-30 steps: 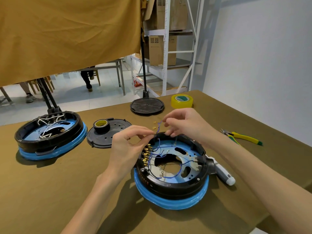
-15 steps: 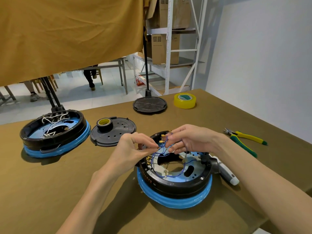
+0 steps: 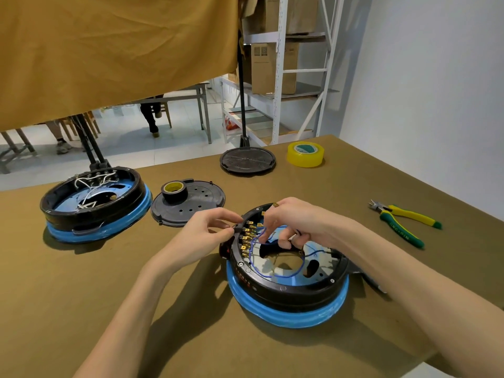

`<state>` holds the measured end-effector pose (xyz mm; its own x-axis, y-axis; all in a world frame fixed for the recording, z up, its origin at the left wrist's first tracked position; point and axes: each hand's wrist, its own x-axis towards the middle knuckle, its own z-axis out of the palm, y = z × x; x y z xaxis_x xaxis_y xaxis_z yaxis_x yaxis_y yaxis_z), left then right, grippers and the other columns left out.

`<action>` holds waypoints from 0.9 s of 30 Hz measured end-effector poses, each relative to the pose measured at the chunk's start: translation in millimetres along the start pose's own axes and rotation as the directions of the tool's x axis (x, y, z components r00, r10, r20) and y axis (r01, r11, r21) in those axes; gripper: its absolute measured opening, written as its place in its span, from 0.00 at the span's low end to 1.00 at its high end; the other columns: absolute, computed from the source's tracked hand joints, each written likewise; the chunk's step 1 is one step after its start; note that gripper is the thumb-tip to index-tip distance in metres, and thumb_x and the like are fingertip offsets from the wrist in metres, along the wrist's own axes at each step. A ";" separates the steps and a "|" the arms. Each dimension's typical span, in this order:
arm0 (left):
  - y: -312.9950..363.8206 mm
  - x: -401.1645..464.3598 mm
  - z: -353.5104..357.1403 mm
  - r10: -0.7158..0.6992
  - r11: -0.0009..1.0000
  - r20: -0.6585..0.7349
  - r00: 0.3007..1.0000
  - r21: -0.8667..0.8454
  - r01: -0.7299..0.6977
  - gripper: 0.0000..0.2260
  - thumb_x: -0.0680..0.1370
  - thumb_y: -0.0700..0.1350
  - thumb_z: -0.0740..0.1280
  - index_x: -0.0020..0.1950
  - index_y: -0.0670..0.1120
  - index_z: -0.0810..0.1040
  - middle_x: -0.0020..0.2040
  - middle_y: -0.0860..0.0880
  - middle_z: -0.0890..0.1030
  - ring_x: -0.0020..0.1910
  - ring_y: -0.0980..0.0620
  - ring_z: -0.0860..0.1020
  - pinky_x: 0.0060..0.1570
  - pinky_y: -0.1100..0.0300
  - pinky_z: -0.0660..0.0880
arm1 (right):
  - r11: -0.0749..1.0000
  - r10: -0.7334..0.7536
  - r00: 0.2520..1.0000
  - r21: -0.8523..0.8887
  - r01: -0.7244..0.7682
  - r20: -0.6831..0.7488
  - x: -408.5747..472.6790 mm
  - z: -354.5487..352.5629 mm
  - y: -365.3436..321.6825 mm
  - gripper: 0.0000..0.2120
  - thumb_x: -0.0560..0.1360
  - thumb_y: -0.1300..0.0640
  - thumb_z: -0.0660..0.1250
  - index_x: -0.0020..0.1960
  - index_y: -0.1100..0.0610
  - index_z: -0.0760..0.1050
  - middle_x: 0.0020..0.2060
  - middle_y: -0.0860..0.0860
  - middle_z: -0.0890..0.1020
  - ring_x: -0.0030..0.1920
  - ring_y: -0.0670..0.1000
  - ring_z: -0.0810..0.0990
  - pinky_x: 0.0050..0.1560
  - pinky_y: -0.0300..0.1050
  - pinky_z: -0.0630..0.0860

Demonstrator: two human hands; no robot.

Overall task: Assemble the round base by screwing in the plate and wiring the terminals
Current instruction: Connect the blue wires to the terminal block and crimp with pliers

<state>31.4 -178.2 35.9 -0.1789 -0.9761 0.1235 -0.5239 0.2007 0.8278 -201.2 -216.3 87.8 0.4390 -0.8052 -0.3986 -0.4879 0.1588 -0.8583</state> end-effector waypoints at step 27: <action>14.8 -13.1 -4.5 0.074 0.985 0.022 0.997 0.152 -0.077 0.06 0.79 0.54 0.70 0.53 0.58 0.86 0.52 0.62 0.83 0.54 0.64 0.79 0.52 0.66 0.70 | 0.998 -0.040 0.995 0.047 0.036 0.087 -3.7 2.3 -4.2 0.23 0.73 0.64 0.78 0.64 0.56 0.74 0.40 0.54 0.88 0.39 0.48 0.86 0.26 0.35 0.70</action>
<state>29.7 -162.7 49.1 -0.2357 -0.9564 0.1725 -0.6292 0.2855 0.7229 -199.1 -212.6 92.1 0.5223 -0.7581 -0.3904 -0.4356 0.1564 -0.8865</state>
